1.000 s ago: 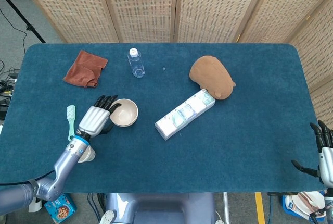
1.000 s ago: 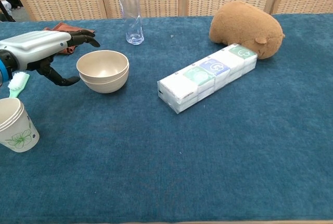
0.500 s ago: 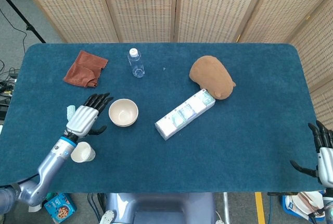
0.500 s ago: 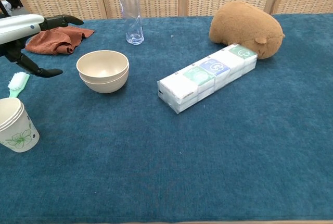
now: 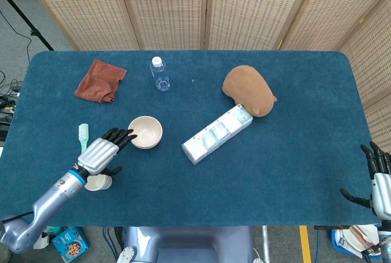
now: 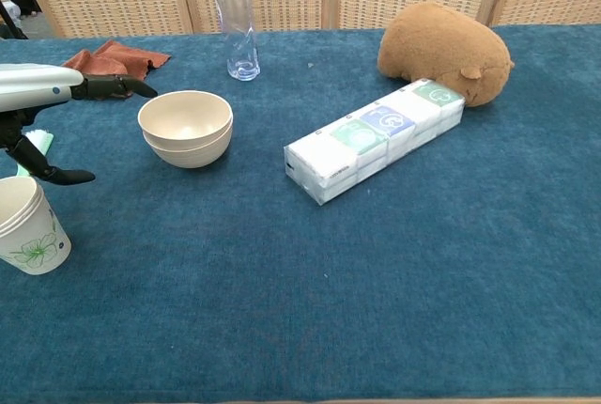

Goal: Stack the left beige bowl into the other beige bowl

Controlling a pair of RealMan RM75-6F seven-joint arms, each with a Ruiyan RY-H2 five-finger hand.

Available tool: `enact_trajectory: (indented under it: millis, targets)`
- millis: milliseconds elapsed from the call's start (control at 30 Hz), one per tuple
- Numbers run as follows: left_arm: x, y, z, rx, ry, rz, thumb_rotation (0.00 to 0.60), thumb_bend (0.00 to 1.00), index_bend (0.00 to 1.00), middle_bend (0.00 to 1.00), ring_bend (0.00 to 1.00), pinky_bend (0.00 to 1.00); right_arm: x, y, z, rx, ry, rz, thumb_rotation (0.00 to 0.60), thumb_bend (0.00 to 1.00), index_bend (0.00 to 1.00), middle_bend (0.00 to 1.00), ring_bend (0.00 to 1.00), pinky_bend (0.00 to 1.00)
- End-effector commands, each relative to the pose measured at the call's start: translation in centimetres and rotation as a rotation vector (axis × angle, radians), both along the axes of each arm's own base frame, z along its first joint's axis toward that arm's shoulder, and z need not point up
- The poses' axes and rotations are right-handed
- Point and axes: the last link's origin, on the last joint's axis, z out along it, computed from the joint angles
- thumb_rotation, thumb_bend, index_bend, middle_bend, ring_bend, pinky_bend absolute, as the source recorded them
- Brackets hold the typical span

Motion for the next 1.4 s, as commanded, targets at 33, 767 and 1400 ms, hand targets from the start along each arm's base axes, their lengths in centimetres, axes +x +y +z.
enact_trajectory:
  millis: [33, 767, 1400]
  targets:
    - [0.0, -0.2, -0.3, -0.015, 0.011, 0.008, 0.6, 0.28, 0.0, 0.0, 0.0, 0.0, 0.0, 0.0, 0.0, 0.0, 0.0, 0.0, 0.6, 0.0, 0.0, 0.0, 0.0, 0.0]
    - [-0.5, -0.5, -2.6, -0.065, 0.027, 0.043, 0.6, 0.28, 0.0, 0.0, 0.0, 0.0, -0.1, 0.0, 0.0, 0.0, -0.002, -0.004, 0.6, 0.0, 0.0, 0.0, 0.0, 0.0]
    - [0.0, -0.2, 2.0, 0.1, -0.137, 0.0, 0.6, 0.24, 0.0, 0.0, 0.0, 0.0, 0.0, -0.1, 0.0, 0.0, -0.004, -0.004, 0.6, 0.0, 0.0, 0.0, 0.0, 0.0]
